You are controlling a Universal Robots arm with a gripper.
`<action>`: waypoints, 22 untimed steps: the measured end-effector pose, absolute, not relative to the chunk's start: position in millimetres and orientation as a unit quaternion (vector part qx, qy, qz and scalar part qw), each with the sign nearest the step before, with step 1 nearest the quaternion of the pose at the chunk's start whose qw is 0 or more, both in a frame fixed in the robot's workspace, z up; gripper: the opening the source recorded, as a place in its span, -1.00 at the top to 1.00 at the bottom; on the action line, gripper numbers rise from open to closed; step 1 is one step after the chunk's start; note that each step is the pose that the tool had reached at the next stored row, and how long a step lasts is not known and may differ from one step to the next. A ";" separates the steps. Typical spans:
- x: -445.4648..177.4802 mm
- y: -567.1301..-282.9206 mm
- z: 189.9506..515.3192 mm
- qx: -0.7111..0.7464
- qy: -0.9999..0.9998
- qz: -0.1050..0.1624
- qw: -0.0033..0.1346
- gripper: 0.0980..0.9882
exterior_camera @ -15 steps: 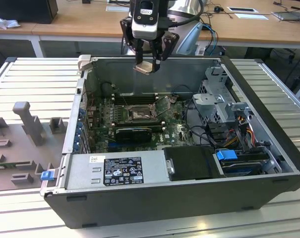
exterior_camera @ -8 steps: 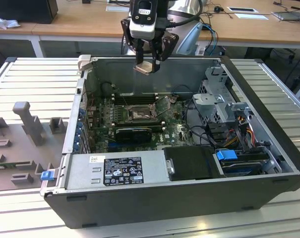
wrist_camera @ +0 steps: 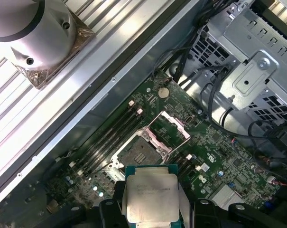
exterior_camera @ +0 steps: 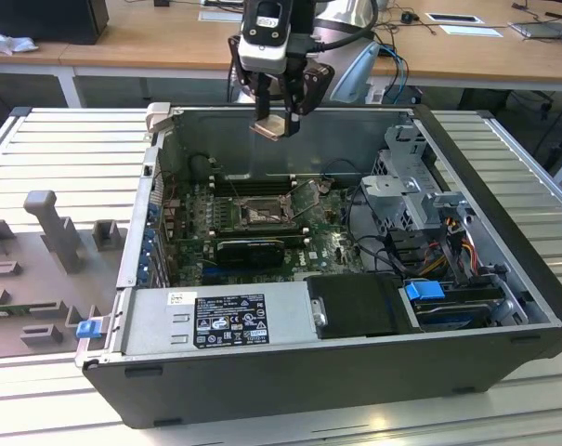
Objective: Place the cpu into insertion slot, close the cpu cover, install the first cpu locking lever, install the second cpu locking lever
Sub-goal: 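Place the cpu into insertion slot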
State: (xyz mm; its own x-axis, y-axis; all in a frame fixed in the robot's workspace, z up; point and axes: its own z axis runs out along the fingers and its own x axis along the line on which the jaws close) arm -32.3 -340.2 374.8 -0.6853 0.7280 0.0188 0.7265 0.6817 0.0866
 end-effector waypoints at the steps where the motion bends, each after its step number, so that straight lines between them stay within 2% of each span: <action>1: -32.3 -340.2 374.8 0.399 0.916 0.043 0.009 0.03; 22: -32.3 -340.2 374.2 0.444 0.895 0.043 0.011 0.03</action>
